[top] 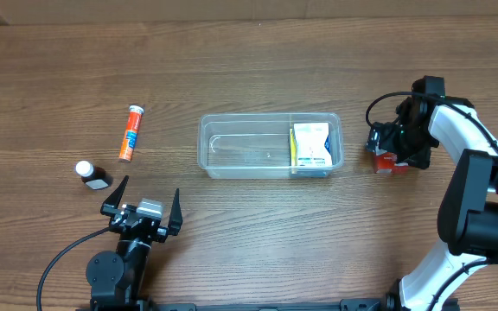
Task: Pack container
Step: 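Move the right gripper to the red HALSON box and grasp it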
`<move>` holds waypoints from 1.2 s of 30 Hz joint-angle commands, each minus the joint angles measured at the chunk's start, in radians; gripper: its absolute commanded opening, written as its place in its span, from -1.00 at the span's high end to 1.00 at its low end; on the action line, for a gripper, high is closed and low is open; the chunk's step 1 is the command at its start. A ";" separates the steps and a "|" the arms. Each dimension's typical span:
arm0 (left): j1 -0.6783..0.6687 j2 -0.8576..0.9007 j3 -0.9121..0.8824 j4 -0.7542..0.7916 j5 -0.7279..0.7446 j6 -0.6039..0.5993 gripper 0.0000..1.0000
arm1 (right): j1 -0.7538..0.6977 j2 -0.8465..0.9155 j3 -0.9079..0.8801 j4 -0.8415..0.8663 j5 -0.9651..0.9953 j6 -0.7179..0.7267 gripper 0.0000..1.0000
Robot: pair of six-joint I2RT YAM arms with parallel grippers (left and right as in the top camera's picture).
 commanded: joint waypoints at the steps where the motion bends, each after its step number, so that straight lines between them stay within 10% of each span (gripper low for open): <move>1: 0.006 -0.010 -0.005 0.001 0.005 -0.007 -1.00 | 0.009 0.050 -0.027 0.068 -0.173 0.154 -1.00; 7: 0.006 -0.010 -0.005 0.001 0.005 -0.007 -1.00 | 0.009 0.050 -0.027 0.053 0.111 0.129 -1.00; 13: 0.006 -0.010 -0.005 0.001 0.005 -0.007 -1.00 | 0.010 0.050 -0.027 0.059 0.109 -0.246 -1.00; 23: 0.006 -0.010 -0.005 0.001 0.005 -0.007 -1.00 | 0.010 0.050 -0.027 0.001 0.048 -0.297 -0.96; 28: 0.006 -0.010 -0.005 0.001 0.005 -0.007 -1.00 | 0.010 0.050 -0.027 -0.003 0.049 -0.295 -0.31; 36: 0.006 -0.010 -0.005 0.001 0.005 -0.007 -0.99 | 0.010 0.050 0.029 -0.075 0.052 -0.247 -0.26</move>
